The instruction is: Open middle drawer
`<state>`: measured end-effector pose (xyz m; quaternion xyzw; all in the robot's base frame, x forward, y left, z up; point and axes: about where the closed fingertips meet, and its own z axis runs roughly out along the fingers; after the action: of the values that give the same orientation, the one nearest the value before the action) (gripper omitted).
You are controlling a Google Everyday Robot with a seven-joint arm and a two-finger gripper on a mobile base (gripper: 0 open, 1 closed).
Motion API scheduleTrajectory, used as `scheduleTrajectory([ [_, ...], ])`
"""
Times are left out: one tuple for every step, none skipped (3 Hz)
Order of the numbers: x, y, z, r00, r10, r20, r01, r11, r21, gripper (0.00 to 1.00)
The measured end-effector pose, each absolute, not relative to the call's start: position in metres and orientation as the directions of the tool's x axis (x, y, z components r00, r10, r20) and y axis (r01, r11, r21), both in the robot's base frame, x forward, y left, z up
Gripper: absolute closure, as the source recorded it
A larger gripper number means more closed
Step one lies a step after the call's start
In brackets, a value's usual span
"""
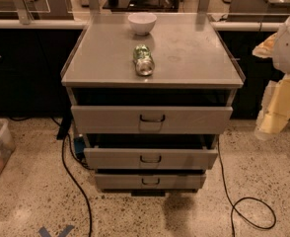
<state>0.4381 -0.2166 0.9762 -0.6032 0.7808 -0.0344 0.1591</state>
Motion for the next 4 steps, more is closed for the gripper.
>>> scheduleTrajectory([
  [0.438,-0.215,0.976,-0.225,-0.951,-0.212,-0.928,0.275,-0.251,0.0],
  [0.438,-0.209,0.944,-0.256,-0.933,-0.254,-0.923,0.313,-0.223,0.0],
  [0.439,-0.193,0.881,-0.312,-0.895,-0.32,-0.911,0.377,-0.166,0.0],
  [0.447,-0.178,0.828,-0.353,-0.861,-0.365,-0.894,0.426,-0.141,0.0],
])
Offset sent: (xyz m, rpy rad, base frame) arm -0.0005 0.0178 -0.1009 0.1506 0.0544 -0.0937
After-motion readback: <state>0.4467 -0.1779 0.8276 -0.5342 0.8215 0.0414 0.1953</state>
